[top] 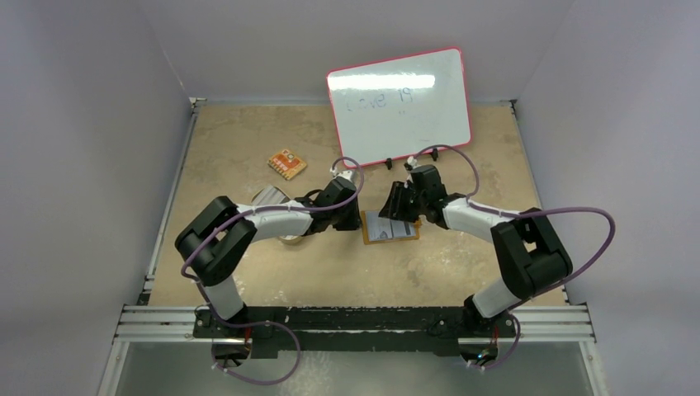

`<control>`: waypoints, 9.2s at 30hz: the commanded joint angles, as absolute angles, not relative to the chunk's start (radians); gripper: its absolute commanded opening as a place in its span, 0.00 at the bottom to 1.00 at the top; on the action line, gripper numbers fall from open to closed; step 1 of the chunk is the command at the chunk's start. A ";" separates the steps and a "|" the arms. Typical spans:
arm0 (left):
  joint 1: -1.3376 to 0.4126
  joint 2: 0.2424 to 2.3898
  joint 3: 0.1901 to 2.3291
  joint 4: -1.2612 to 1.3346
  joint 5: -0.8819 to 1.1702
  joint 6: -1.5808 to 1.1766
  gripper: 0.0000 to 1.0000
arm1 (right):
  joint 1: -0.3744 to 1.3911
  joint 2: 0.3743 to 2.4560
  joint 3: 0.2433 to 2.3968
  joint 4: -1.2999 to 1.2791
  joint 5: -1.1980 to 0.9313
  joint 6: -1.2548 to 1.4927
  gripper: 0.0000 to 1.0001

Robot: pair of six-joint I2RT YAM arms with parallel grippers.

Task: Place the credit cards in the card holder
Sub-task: Insert the credit card into the card holder, then turn over the card slot in the card holder, then pick up the credit card from the storage box.

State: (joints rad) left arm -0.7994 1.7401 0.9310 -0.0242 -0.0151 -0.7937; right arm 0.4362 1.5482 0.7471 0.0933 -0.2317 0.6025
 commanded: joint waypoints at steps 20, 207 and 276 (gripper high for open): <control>-0.802 1.766 0.962 0.045 -0.006 -0.802 0.12 | 0.468 1.592 0.733 0.209 -0.344 0.658 0.45; -0.782 1.743 0.867 0.109 0.062 -0.838 0.14 | 0.428 1.321 0.551 0.420 -0.552 0.842 0.72; -0.583 1.688 1.128 -0.711 -0.791 -0.151 0.59 | 0.427 1.201 0.763 0.052 -0.357 0.572 0.72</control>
